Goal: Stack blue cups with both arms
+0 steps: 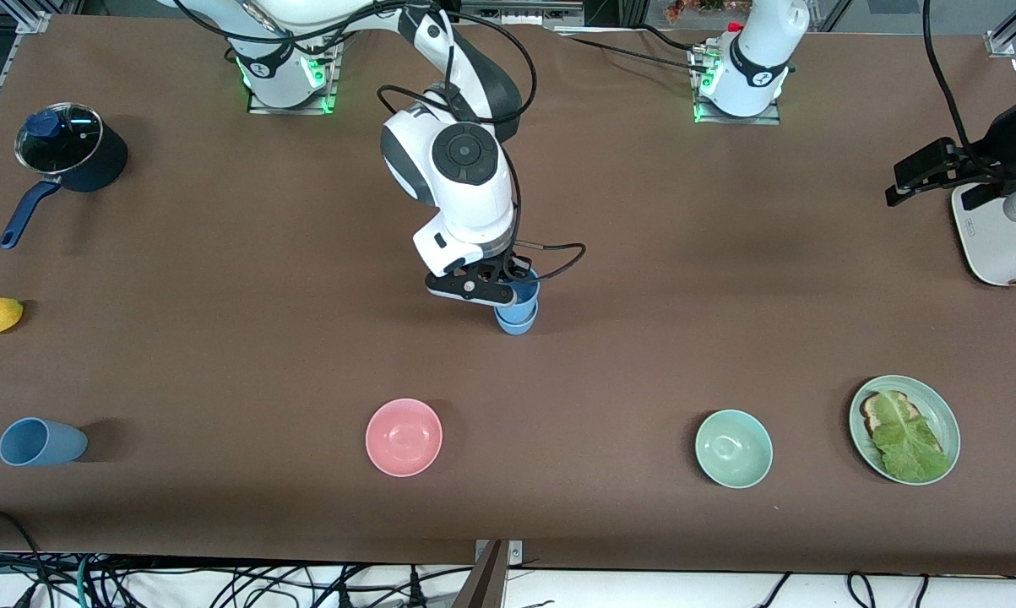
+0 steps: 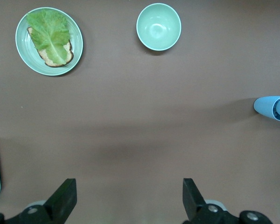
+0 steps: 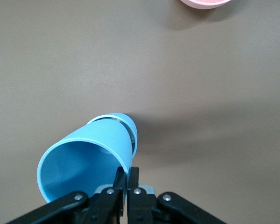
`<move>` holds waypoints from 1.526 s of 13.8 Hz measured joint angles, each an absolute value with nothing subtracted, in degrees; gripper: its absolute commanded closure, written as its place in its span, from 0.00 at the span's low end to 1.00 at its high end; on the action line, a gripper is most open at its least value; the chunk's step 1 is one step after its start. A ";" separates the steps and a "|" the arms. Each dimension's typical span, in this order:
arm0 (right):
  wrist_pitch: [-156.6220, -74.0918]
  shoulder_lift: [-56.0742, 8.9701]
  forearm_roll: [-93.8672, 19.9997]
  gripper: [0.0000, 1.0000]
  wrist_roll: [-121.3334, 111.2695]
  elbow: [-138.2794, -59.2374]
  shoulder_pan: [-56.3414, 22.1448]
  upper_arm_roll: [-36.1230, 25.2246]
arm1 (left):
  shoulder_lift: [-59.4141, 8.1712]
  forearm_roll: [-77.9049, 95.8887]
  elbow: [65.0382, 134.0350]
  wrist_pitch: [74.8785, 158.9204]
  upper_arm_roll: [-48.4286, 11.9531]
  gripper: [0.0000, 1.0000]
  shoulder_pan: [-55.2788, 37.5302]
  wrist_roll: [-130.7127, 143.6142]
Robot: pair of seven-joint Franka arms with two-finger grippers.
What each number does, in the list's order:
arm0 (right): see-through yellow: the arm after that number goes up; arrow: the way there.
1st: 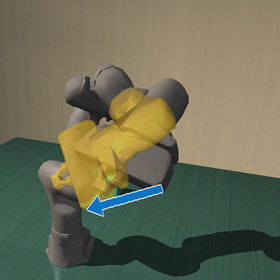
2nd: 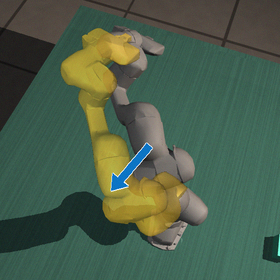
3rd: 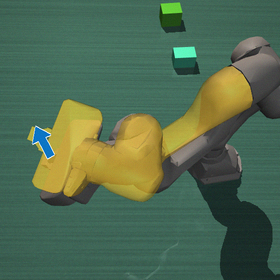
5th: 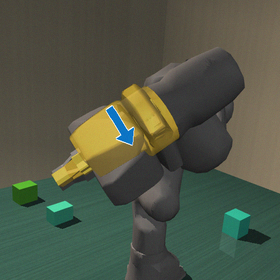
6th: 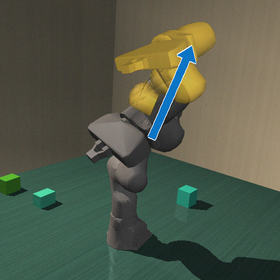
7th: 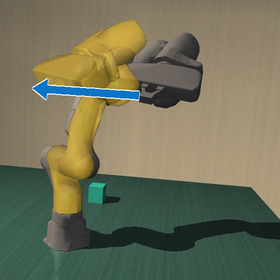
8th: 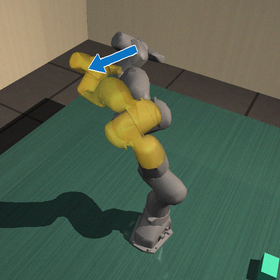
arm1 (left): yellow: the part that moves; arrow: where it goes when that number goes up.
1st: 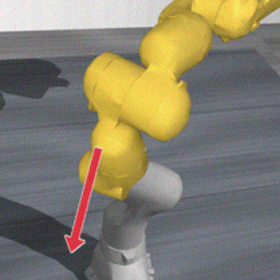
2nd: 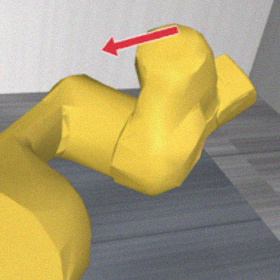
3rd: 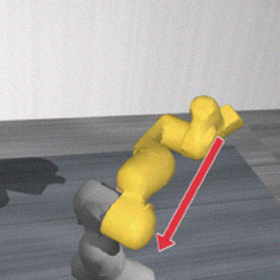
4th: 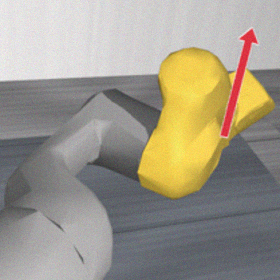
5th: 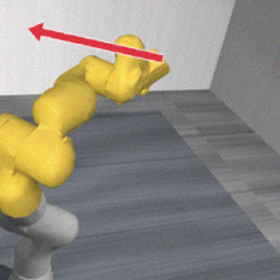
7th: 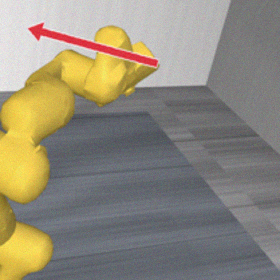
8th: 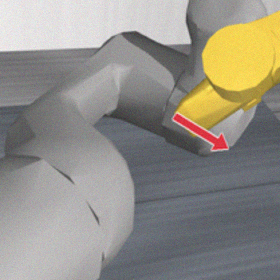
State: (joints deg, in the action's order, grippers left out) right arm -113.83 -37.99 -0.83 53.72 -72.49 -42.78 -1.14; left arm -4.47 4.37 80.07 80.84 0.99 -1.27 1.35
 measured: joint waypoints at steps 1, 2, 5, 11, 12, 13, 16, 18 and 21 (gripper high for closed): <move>-113.85 -38.00 -0.83 0.23 53.72 -72.42 -42.77 -1.52 | -4.22 4.37 80.32 80.84 0.11 0.00 -0.13 1.34; -113.86 -37.99 -0.83 0.17 53.72 -72.23 -42.74 -1.94 | -4.02 4.37 80.48 80.84 -0.99 0.00 1.06 1.33; -113.84 -37.93 -0.84 0.00 53.72 -71.25 -42.43 -2.66 | -3.62 4.37 80.72 80.84 -2.42 0.00 1.92 1.34; -104.96 -31.66 -2.05 0.00 42.24 -70.07 -34.31 -3.58 | -4.07 4.36 81.17 80.86 -2.80 0.00 2.33 1.33; -102.55 -29.85 -2.55 0.00 38.55 -70.39 -32.05 -3.60 | -4.15 4.36 81.17 80.87 -2.79 0.00 2.47 1.33; -100.60 -27.79 -2.78 0.00 34.82 -71.31 -29.99 -3.62 | -4.18 4.35 81.17 80.88 -2.79 0.00 2.55 1.29; -97.02 -20.83 -2.99 0.00 25.28 -77.07 -24.15 -3.69 | -4.22 4.34 81.17 80.88 -2.80 0.00 2.64 1.27; -96.56 -16.03 -3.05 0.00 20.74 -81.93 -20.27 -3.75 | -4.28 4.34 81.18 80.88 -2.79 0.00 2.72 1.27; -96.41 -9.02 -3.07 0.00 11.82 -88.94 -13.98 -3.75 | -4.48 4.33 81.21 80.92 -2.74 0.00 2.88 1.27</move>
